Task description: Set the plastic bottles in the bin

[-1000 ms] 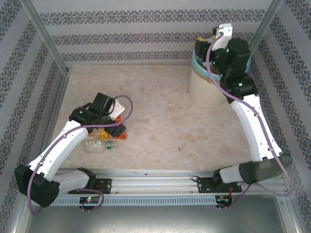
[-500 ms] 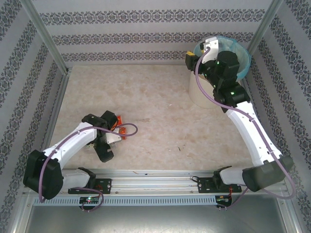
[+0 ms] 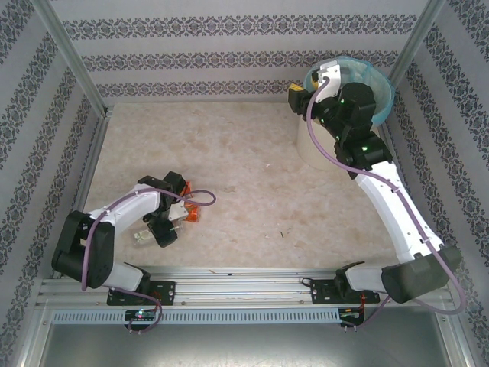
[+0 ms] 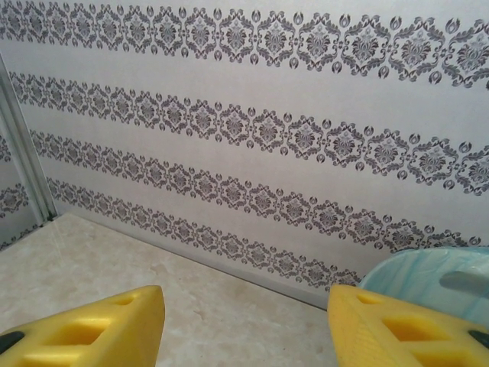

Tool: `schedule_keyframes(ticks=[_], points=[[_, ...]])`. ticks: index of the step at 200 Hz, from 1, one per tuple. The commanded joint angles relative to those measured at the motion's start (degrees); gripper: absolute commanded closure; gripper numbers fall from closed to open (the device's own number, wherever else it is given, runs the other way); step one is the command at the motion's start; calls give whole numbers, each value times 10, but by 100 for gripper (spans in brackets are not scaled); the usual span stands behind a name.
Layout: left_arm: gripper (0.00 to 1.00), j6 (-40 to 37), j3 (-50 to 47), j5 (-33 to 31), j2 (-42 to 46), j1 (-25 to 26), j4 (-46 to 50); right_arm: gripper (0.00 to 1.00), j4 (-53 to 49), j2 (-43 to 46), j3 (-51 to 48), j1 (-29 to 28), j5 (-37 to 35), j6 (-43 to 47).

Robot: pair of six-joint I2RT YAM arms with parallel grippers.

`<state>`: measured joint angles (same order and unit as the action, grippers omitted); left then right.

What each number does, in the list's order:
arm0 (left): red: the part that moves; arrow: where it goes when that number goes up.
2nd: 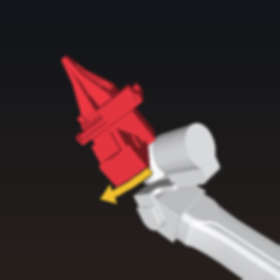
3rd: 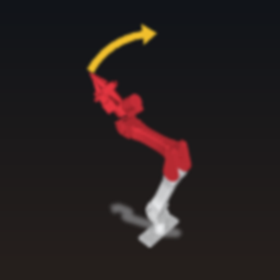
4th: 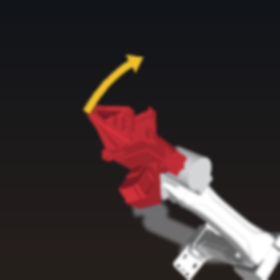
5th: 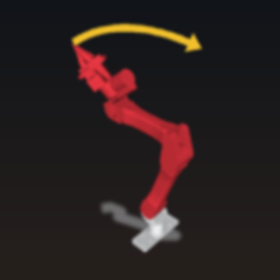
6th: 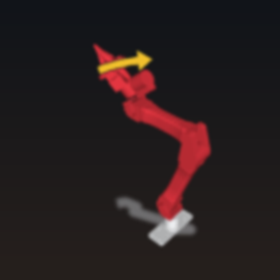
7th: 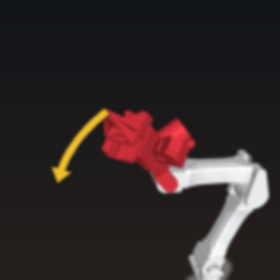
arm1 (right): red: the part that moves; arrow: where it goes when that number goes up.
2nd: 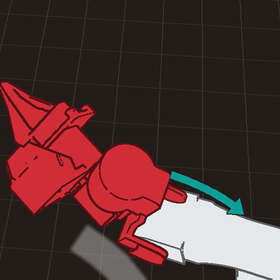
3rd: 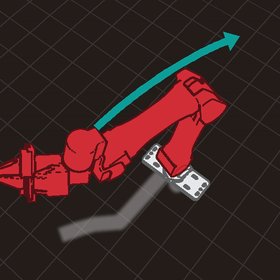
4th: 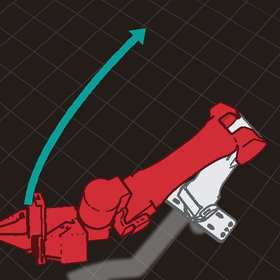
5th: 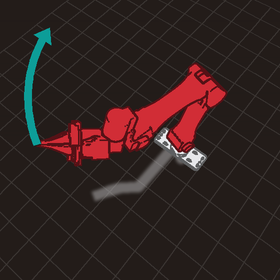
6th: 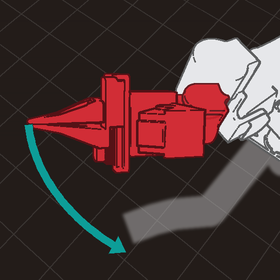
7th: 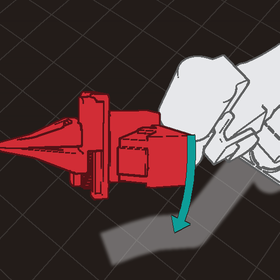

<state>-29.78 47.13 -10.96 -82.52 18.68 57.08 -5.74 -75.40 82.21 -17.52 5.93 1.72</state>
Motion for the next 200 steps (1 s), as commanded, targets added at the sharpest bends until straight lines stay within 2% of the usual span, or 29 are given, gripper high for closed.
schedule_keyframes(ticks=[1, 59, 84, 124, 142, 164, 200], points=[[13, 12, 1, 10, -8, -6, 3, 41, 16, -9, -7, -4, 17, -1], [32, 16, -1, 68, 5, -5, 31, 41, 19, -12, -8, -1, 15, 4], [34, 19, 1, 91, 22, -5, 43, 42, 18, -8, -10, 0, 14, 4], [39, 20, -4, 93, 45, 2, 51, 42, 19, -1, -14, 1, 11, -3], [45, 19, 4, 93, 57, 6, 44, 42, 20, 2, -16, 0, 12, -10], [50, 31, 43, 132, 61, 7, 56, 43, 22, 7, -20, -2, 16, -21], [51, 38, 65, 196, 81, 13, 74, 44, 17, 18, -29, -17, 25, -35]])
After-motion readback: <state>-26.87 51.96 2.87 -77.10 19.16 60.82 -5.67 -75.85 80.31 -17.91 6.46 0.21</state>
